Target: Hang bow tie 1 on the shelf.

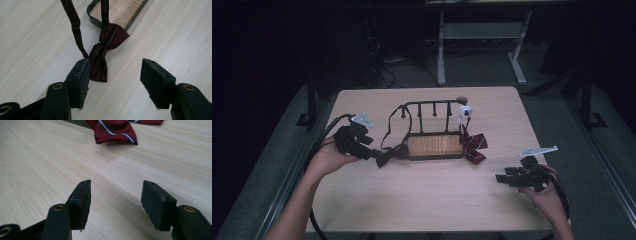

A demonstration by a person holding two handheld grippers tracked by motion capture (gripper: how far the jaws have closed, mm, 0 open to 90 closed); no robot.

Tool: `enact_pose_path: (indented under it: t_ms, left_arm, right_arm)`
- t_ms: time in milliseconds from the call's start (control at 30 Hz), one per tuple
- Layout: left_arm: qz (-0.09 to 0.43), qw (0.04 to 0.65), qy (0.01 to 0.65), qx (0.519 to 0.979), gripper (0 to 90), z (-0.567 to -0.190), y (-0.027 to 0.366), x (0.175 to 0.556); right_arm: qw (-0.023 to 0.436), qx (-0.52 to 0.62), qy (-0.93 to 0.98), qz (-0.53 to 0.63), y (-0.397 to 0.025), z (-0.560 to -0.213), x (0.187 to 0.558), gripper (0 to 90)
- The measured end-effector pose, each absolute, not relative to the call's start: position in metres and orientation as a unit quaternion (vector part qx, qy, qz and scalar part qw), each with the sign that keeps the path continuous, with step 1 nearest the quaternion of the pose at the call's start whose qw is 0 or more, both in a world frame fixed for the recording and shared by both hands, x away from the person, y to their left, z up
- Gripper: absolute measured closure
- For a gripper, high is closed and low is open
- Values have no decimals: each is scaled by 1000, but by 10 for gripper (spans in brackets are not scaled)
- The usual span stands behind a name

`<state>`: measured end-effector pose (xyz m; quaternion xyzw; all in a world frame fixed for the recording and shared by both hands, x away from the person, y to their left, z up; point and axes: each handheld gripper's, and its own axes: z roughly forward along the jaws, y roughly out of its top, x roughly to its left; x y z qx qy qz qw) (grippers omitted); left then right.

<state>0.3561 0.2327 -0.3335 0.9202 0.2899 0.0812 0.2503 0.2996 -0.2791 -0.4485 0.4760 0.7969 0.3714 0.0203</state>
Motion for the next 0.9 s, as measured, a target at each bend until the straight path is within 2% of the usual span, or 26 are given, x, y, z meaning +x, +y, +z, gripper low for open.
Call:
enact_pose_path:
  t_ms: [900]
  left_arm:
    - [79, 258, 300, 915, 369, -367, 240, 338]
  right_arm:
    - [21, 481, 794, 372, -281, -449, 299, 408]
